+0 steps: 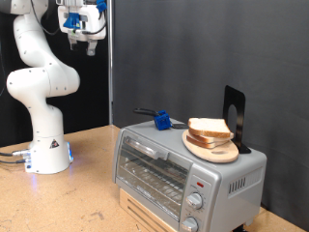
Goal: Make a piece of toast with the oven
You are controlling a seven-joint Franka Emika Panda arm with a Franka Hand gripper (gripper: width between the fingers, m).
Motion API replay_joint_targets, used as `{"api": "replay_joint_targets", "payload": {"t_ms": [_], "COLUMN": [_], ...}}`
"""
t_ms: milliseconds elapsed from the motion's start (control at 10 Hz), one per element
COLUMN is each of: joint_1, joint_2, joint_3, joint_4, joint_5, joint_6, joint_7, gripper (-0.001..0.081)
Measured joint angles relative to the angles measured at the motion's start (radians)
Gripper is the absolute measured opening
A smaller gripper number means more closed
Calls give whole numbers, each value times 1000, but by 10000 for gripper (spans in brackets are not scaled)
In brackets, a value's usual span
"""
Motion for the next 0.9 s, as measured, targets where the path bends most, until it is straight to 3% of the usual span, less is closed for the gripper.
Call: {"api": "replay_joint_targets", "payload": {"t_ms": [200,400,500,600,900], "joint_1": [32,62,87,86,154], "joint_2": [-1,7,18,17,-24], "joint_3": [-22,-79,-101,-100,-144], "joint_4": [1,-1,-3,-3,-40], "joint_5": [0,-2,-2,1,24], "joint_6": [18,100,125,116,190], "joint_7": [-226,-482,-573,-565,-876], "gripper": [682,682,682,682,682]}}
